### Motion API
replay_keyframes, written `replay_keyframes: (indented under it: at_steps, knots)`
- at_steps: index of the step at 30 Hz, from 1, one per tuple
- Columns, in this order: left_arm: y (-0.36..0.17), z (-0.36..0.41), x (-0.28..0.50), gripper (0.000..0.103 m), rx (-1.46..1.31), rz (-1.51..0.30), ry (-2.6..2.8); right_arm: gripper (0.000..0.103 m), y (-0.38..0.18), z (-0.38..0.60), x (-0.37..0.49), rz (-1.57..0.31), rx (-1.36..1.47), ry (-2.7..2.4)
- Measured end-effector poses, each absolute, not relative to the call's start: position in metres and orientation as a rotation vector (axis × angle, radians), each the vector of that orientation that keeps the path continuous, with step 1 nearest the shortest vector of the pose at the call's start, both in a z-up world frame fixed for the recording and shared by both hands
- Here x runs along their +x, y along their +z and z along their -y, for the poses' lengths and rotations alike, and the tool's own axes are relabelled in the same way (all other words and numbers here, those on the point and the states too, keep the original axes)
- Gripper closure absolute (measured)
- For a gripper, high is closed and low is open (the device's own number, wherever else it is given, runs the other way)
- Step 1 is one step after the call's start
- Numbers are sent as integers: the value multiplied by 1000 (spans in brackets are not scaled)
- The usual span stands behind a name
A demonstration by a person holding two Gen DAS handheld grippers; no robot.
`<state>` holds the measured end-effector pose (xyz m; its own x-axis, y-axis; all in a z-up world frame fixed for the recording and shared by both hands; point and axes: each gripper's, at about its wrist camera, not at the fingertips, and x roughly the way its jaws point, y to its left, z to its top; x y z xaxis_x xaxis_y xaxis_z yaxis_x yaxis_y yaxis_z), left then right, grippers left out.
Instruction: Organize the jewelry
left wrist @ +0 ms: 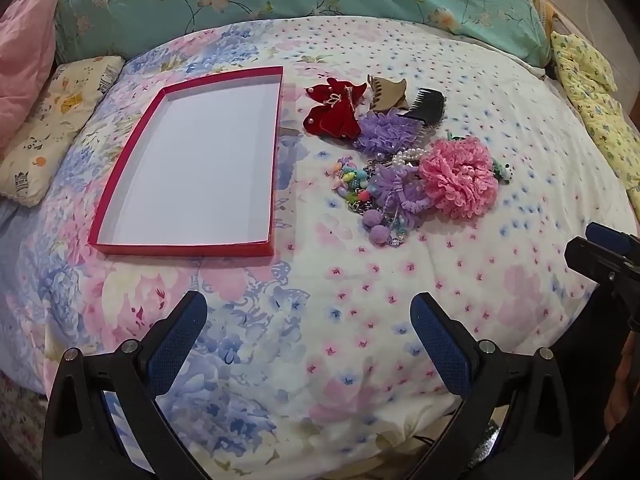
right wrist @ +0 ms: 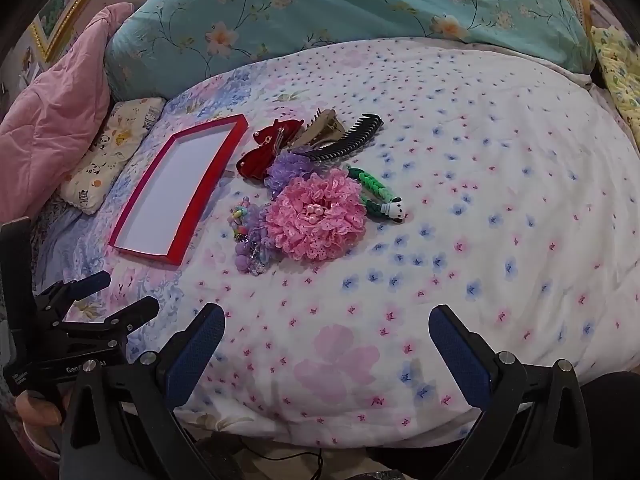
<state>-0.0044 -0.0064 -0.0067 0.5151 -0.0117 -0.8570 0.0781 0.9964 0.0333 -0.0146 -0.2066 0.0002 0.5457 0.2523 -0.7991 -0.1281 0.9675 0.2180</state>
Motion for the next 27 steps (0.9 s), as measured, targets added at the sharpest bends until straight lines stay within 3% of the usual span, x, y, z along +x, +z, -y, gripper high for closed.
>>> replay_keyframes:
  at_steps: [27]
  knots:
    - [-7, 3, -2, 1, 66, -1027, -54, 2, 0, 202, -13, -991, 129, 236]
